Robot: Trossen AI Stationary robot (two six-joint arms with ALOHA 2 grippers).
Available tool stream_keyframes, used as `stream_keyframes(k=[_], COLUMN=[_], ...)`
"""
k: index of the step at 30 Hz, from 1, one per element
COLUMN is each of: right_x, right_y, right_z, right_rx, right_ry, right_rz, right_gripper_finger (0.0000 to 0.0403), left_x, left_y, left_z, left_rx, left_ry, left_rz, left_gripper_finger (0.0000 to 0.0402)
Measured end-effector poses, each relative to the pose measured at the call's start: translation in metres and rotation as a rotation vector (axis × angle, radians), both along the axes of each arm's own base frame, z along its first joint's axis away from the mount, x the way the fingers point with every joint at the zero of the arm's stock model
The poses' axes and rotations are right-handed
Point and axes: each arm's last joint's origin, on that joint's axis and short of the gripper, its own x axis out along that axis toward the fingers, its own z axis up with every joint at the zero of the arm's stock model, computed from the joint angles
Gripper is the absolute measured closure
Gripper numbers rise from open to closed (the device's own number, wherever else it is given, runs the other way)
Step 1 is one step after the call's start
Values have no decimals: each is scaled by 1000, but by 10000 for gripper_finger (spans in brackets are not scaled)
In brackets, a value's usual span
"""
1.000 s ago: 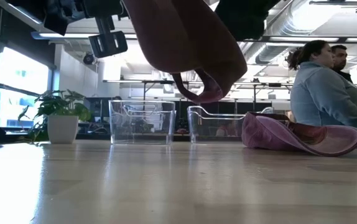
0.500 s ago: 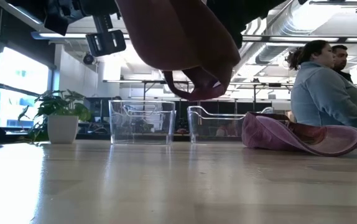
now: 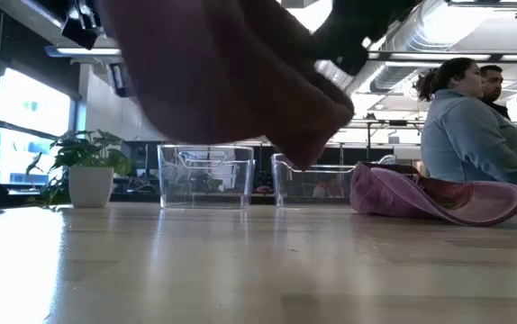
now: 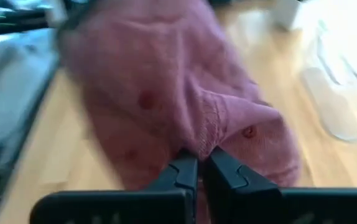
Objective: Pick & Place hat
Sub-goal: Put the left red cap into the right transparent bin
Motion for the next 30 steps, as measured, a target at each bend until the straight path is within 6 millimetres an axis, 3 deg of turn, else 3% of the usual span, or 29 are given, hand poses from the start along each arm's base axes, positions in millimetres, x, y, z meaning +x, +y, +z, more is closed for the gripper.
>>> stream_keyframes(k=[7,12,18,20,26,30], right_x=[-21,-20,-9,-3,33,53], right_y=[-1,0,1,2,-6,-21], right_z=[31,49,60,55,24,35], right_rx=[104,109,86,62,-90,-221], right_ry=[-84,-74,1,56,181,186], right_rz=[174,194,208,219,116,-32], right_gripper_finger=[397,399,400,401,402,402], left_x=[2,2,-1,-5,-21,-32], left_y=[4,11,16,17,27,33], left_z=[35,56,53,49,29,29], left_rx=[466,836,1112,1173,1435,1527], left_ry=[2,-51,-88,-53,258,418], left_rz=[-72,-20,-105,-165,-233,-151], left_gripper_finger=[401,391,315,279,203,194])
